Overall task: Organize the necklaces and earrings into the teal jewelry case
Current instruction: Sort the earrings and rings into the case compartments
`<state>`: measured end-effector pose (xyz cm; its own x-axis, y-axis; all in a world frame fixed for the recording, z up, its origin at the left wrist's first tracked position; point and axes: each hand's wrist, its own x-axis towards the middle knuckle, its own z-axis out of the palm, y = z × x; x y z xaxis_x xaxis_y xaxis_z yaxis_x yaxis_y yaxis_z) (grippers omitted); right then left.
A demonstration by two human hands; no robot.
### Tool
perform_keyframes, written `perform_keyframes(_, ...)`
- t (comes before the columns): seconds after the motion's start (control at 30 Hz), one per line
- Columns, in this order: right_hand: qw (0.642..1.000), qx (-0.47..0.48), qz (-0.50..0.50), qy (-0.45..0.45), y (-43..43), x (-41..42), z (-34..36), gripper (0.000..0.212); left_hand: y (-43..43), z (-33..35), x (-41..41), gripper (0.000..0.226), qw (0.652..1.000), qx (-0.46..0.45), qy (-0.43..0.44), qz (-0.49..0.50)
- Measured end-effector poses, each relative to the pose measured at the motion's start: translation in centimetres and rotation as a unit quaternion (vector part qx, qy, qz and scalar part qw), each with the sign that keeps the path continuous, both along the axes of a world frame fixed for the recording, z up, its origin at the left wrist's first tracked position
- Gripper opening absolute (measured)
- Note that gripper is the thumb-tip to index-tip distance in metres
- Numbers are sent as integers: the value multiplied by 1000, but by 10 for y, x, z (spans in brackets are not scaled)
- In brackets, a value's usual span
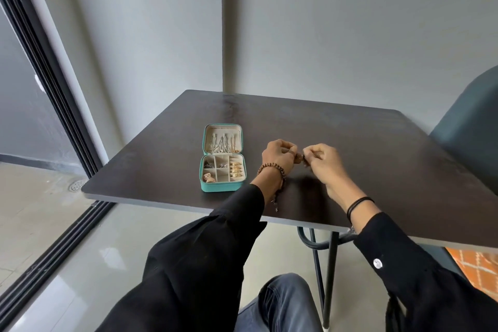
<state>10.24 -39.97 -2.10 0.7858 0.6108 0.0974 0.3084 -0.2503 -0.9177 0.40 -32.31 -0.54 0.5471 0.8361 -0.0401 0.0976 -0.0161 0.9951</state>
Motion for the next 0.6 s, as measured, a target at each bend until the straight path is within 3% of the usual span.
perform_keyframes(0.17, 998, 55, 27, 18, -30, -33, 22, 9, -14, 8, -29, 7, 999, -8, -25, -26)
perform_keyframes(0.43, 982, 99, 87, 138, -49, -61, 43, 17, -22, 33, -74, 14, 987, -127, -92, -32)
perform_keyframes(0.6, 964, 106, 135, 202, -52, -80, 60, 47, -17, 43, -97, 22, 978, -168, -110, -52)
